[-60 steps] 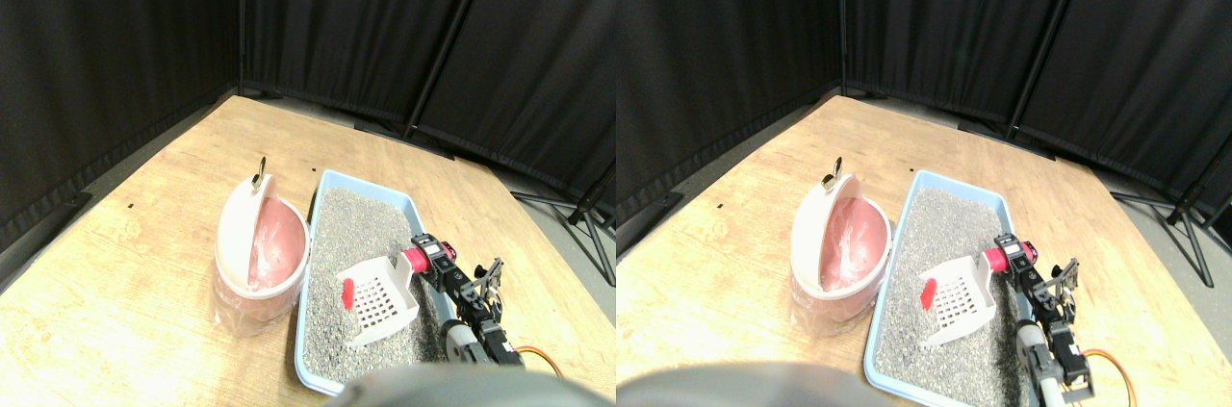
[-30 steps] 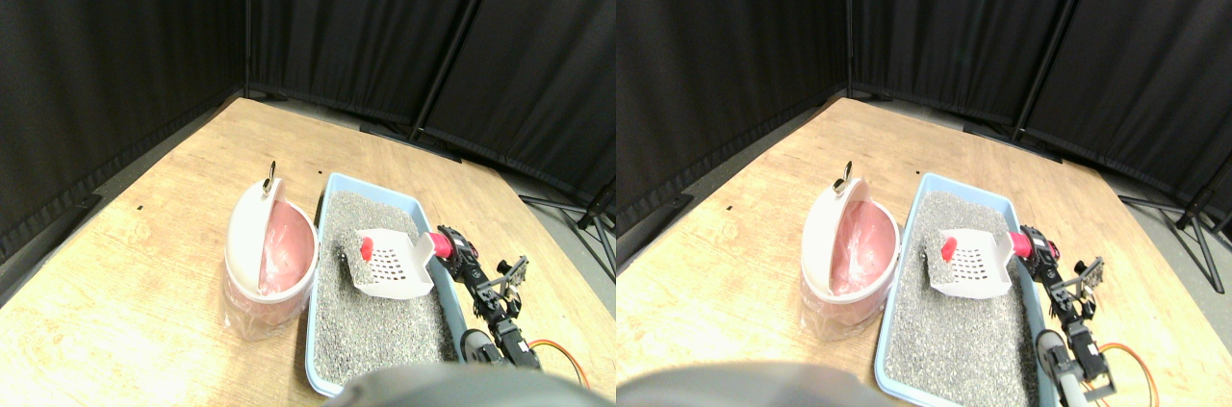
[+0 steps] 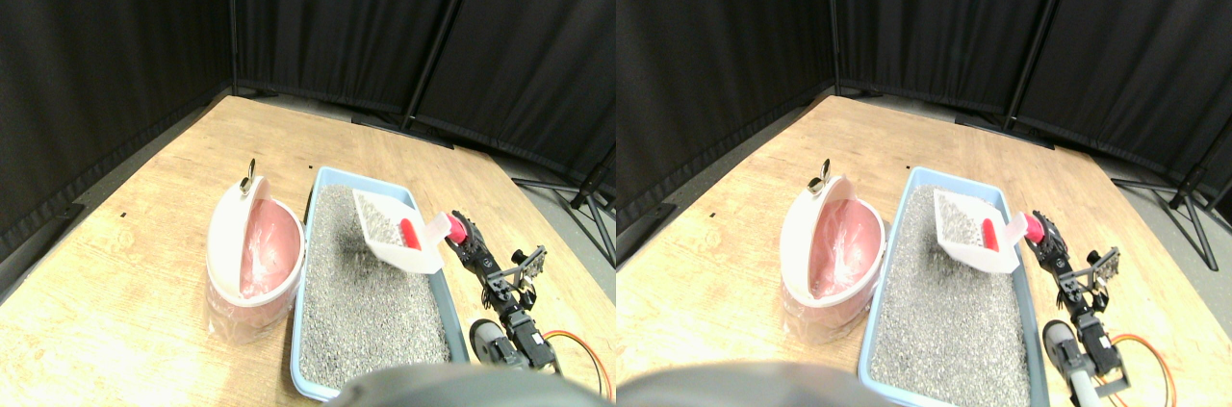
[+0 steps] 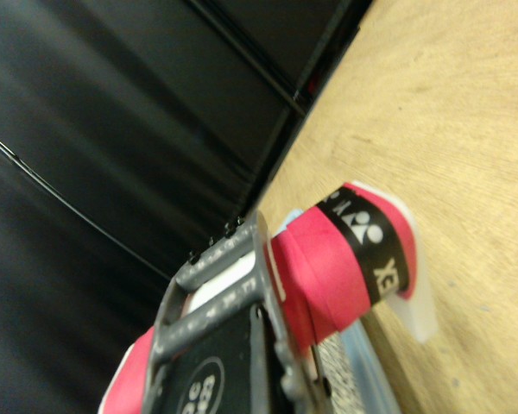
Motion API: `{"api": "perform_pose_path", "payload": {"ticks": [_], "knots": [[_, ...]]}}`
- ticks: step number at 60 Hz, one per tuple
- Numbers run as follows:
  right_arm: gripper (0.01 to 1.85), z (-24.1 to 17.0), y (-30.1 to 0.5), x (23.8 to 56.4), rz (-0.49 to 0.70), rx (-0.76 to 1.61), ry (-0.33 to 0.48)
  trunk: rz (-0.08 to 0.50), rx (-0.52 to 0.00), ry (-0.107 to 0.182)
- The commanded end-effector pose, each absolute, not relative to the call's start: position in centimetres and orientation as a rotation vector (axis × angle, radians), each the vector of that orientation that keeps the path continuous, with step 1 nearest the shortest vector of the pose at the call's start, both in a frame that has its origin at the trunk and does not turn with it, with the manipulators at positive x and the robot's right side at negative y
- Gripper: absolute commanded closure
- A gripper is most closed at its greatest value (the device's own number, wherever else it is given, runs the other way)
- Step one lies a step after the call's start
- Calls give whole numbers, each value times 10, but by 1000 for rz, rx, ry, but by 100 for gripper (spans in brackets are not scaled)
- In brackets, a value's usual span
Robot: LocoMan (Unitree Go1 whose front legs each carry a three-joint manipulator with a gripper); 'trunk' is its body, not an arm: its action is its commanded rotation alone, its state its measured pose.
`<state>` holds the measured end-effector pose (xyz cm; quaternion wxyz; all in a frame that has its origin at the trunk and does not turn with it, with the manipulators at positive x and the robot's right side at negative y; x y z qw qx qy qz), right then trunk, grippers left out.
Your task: Scoop (unimanual)
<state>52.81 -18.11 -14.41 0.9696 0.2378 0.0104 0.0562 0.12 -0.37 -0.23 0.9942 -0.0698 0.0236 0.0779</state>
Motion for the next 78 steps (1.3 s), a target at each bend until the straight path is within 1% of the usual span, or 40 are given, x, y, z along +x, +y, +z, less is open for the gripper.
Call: {"api": "perform_pose_path", "payload": {"ticks": [1,9,17,20,28,33,38,45,55,60,62,72,75,78], "knots": [[181,-122,-179,528,146,491,-82,166,-156,35],[181,-118,-179,528,159,481,-82,167,-158,32],[181,-124,-180,527,132,600,-98,167,-159,29],[181,-125,-180,528,141,616,-103,167,-159,29],[181,-127,-181,527,116,654,-107,167,-159,29],[181,-129,-181,526,98,735,-112,168,-161,29],[181,-131,-180,527,85,764,-117,170,-160,29],[181,-134,-179,527,71,806,-107,171,-161,31],[181,-133,-177,528,78,786,-116,173,-162,33],[181,-131,-177,528,80,756,-107,175,-163,32],[181,-130,-176,527,68,746,-108,175,-164,32],[181,-127,-173,528,68,763,-114,181,-167,35],[181,-126,-172,527,59,736,-116,183,-169,37],[181,-123,-170,525,54,643,-113,185,-171,37]]}}
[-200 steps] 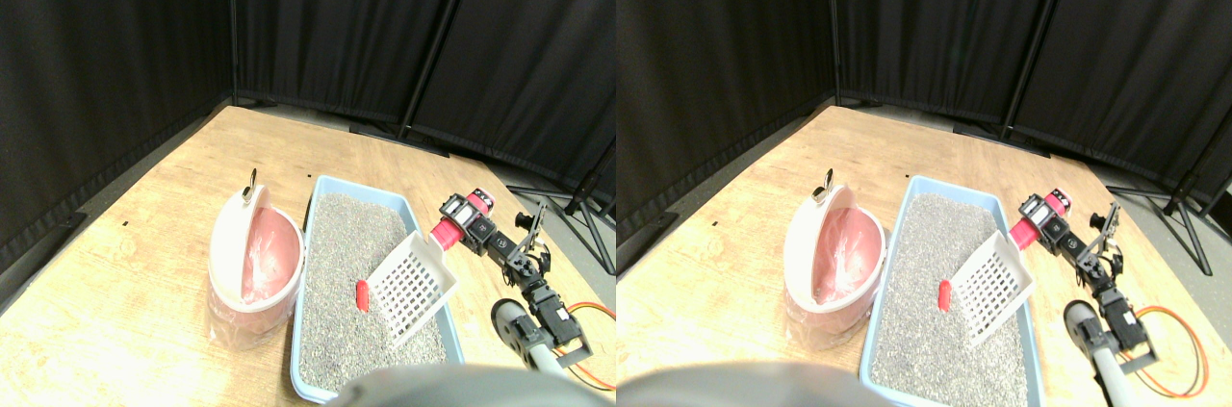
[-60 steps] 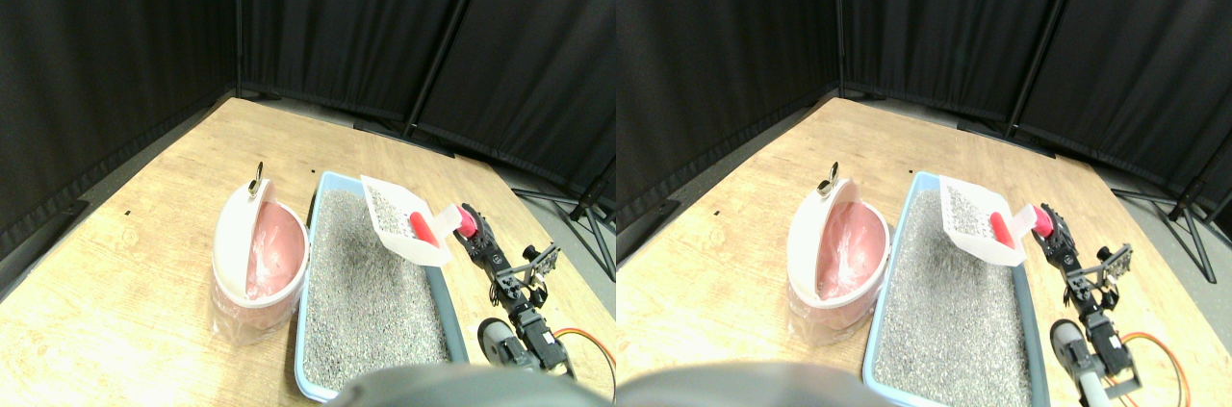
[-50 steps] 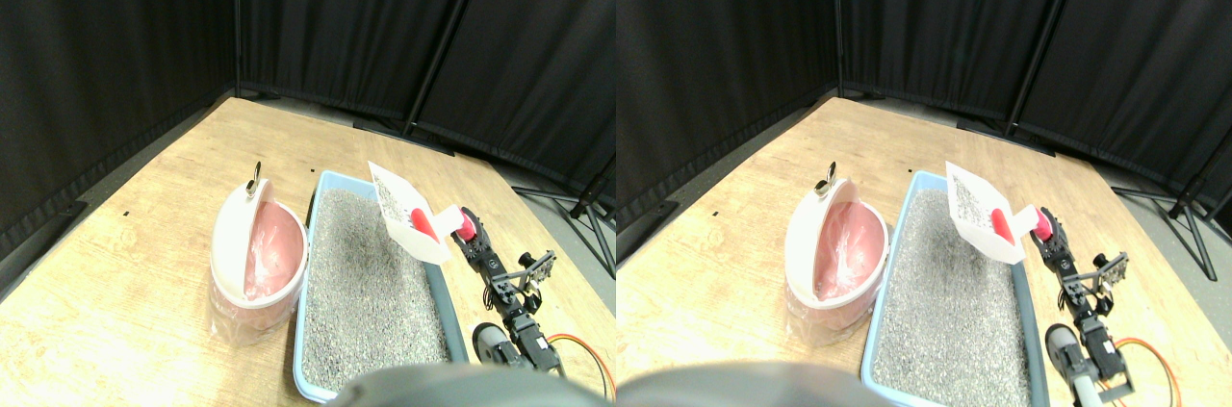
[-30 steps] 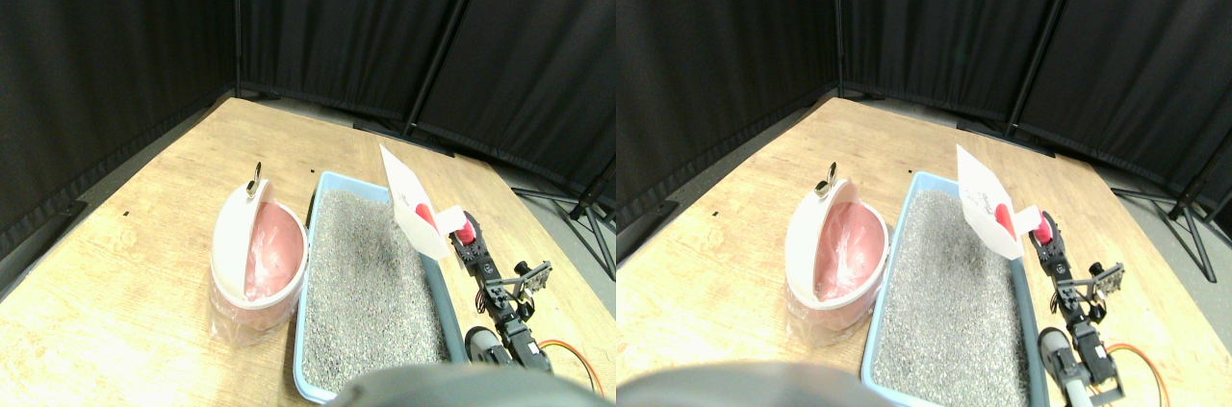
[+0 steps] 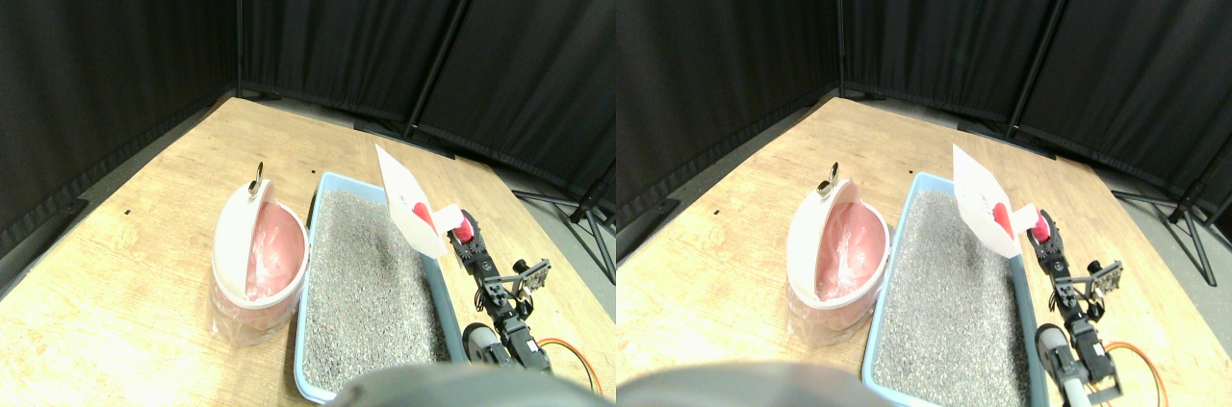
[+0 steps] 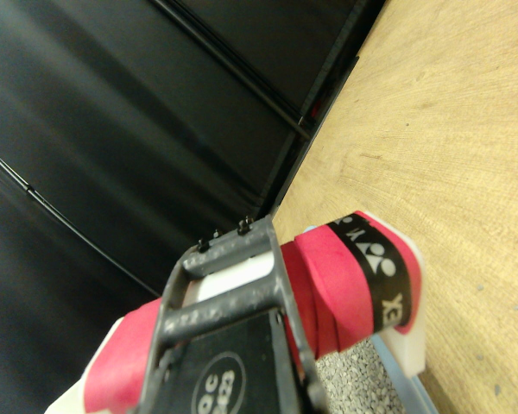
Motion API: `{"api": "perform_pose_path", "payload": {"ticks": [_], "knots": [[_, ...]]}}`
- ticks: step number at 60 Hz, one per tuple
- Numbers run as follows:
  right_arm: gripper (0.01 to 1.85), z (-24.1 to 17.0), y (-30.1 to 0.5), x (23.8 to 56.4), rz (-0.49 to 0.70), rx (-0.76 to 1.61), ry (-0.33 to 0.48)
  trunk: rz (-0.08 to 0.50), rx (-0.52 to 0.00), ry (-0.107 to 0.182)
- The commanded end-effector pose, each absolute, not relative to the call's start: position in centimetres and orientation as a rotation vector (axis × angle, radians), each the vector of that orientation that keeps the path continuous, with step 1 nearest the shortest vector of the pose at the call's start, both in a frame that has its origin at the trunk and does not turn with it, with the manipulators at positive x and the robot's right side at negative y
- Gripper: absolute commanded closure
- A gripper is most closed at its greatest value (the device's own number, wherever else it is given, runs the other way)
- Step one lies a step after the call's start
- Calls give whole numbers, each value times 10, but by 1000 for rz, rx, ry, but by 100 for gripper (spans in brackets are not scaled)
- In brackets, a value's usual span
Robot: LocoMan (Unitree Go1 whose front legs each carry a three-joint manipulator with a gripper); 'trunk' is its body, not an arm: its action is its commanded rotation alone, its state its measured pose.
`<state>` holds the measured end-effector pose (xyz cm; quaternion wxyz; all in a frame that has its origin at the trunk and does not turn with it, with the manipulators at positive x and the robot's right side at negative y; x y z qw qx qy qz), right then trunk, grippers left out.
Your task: Scoop (unimanual)
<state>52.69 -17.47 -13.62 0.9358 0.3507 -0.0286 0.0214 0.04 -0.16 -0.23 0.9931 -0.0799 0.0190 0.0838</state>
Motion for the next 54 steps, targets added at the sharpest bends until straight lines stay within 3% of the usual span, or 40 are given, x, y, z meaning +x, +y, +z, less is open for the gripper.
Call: {"api": "perform_pose_path", "payload": {"ticks": [1,20,54], "knots": [[181,-123,-170,525,59,627,-115,185,-171,37],[181,-104,-154,526,245,202,-137,204,-186,36],[181,-89,-119,529,354,22,-66,286,-239,26]]}}
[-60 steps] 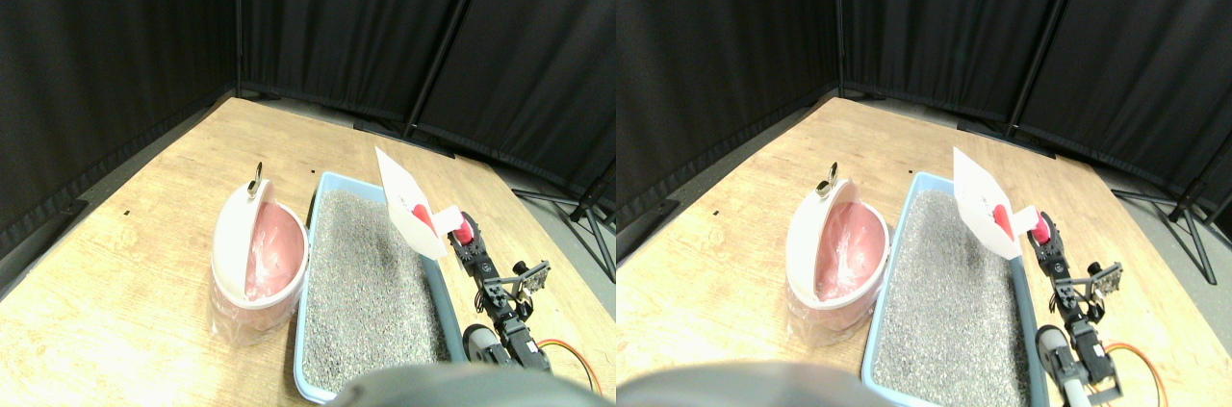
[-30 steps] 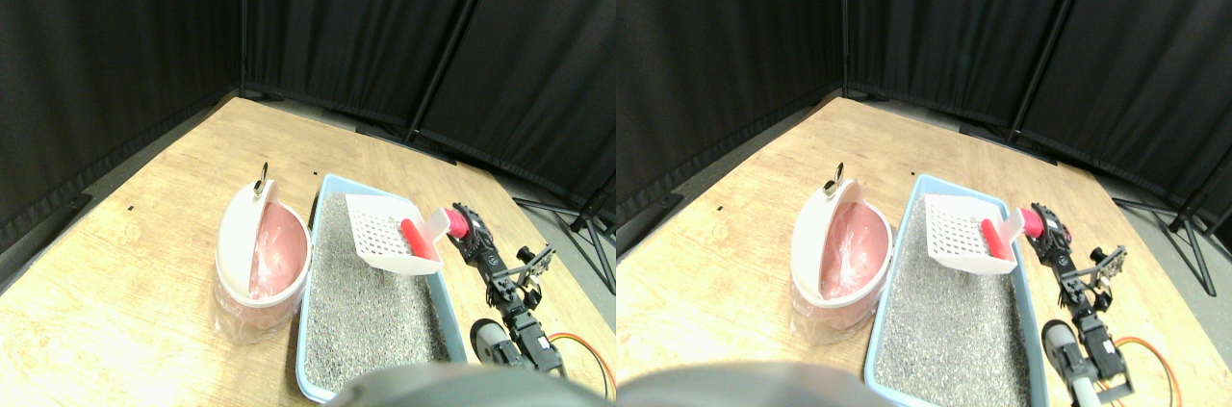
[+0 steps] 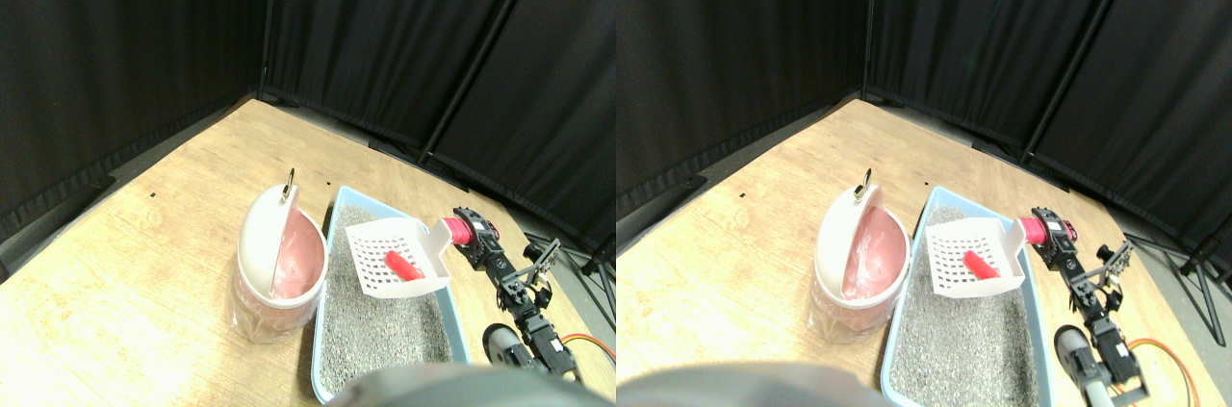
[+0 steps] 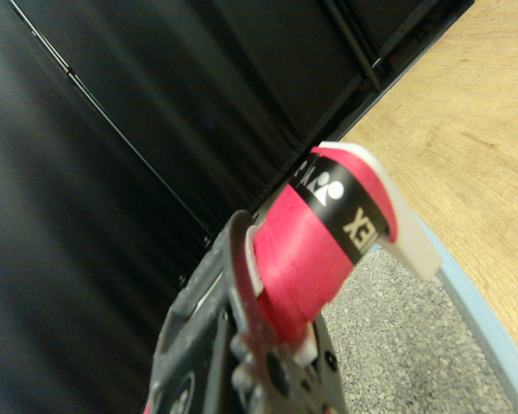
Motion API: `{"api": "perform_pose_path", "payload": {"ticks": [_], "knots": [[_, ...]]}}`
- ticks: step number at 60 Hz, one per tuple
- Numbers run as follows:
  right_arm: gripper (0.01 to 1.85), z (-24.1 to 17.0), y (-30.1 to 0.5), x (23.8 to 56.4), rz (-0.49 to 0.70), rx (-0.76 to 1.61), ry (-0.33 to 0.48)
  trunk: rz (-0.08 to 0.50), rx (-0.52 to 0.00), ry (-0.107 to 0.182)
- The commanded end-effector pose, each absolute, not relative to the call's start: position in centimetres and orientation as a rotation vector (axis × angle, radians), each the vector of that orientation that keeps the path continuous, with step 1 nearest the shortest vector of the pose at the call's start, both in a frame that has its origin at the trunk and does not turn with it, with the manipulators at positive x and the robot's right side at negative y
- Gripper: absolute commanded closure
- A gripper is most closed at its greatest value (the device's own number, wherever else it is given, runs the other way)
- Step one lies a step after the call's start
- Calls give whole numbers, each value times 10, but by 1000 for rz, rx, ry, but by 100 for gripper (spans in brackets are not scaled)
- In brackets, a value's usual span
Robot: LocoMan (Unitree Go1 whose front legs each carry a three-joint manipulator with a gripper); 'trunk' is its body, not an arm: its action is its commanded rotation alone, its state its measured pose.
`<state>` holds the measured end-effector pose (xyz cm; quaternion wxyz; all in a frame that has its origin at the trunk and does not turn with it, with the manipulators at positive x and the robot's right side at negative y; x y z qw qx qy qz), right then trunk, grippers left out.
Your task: Scoop (unimanual)
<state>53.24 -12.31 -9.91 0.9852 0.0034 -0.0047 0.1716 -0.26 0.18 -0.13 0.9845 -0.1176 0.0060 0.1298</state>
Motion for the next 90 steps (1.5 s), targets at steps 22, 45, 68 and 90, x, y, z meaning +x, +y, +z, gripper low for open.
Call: {"api": "perform_pose_path", "payload": {"ticks": [22,45,68,90], "knots": [[181,-92,-97,532,396,20,-9,321,-260,24],[181,-90,-87,538,429,6,17,349,-278,22],[181,-85,-70,545,506,-66,38,372,-294,21],[181,-88,-59,547,547,-181,56,373,-298,25]]}}
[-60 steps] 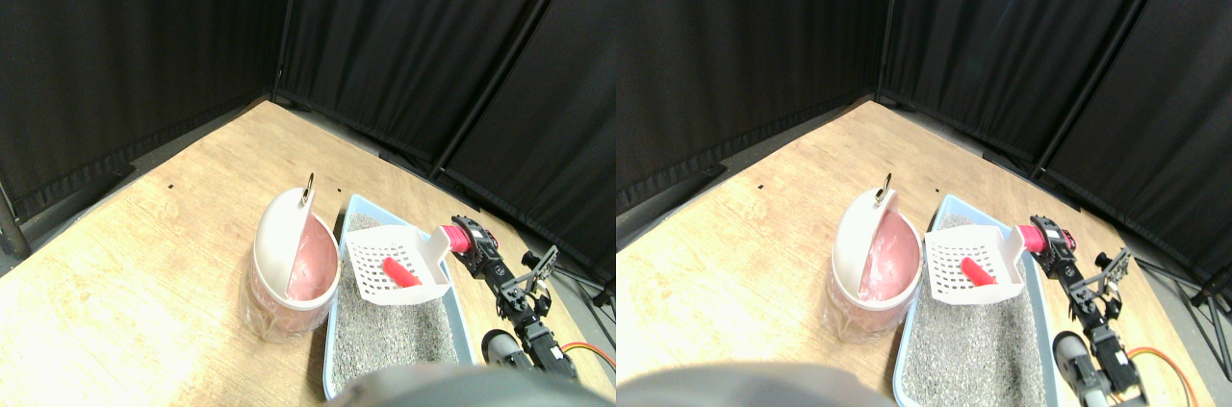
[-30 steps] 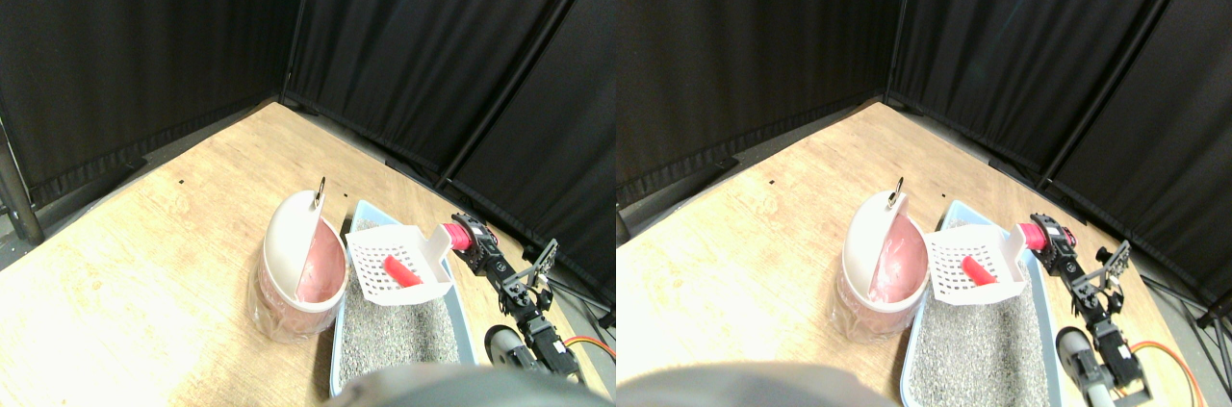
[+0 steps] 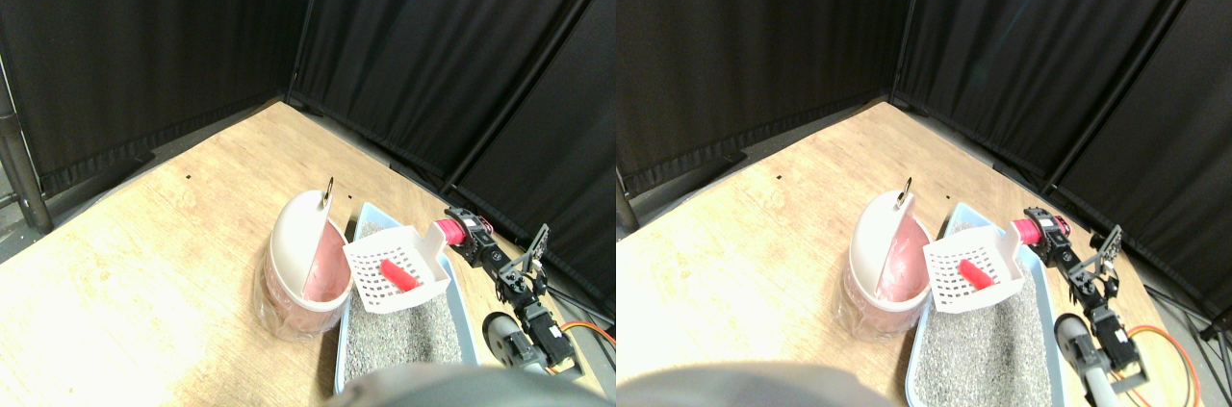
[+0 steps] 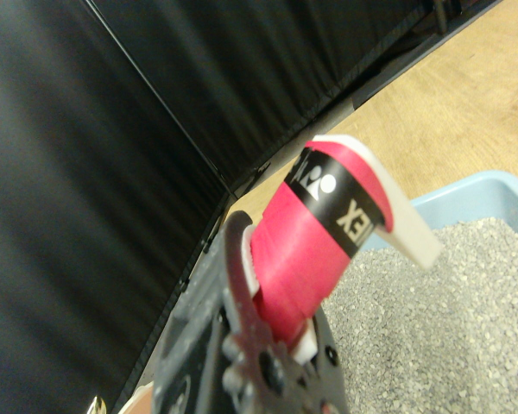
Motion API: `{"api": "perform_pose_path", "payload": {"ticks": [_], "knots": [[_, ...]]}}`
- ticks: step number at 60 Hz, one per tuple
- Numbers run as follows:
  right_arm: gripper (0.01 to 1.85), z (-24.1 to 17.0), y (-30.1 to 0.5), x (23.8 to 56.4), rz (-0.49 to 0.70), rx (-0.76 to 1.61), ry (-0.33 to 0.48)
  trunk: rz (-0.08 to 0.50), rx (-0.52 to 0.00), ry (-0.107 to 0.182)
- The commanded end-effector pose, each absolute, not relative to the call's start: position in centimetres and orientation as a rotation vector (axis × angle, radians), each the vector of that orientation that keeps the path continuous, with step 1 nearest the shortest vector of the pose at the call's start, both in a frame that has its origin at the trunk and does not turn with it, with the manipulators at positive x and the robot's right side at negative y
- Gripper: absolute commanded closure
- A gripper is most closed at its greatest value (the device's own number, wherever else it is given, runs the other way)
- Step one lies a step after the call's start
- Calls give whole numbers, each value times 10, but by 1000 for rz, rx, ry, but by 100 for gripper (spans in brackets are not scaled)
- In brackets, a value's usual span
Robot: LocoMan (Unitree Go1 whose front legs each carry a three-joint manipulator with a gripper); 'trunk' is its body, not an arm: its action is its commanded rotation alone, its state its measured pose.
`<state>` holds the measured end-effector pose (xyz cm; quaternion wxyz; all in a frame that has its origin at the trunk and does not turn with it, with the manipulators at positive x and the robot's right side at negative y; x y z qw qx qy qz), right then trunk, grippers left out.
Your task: Scoop (unimanual)
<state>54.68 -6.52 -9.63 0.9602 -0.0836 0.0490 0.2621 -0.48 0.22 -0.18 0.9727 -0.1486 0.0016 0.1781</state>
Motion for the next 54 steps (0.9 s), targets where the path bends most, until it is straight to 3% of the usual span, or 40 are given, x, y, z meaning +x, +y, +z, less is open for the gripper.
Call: {"api": "perform_pose_path", "payload": {"ticks": [1,31,54], "knots": [[181,-87,-59,547,557,-182,50,373,-298,25],[181,-67,-47,542,516,-361,120,373,-297,20],[181,-52,-35,542,484,-468,113,376,-303,20]]}}
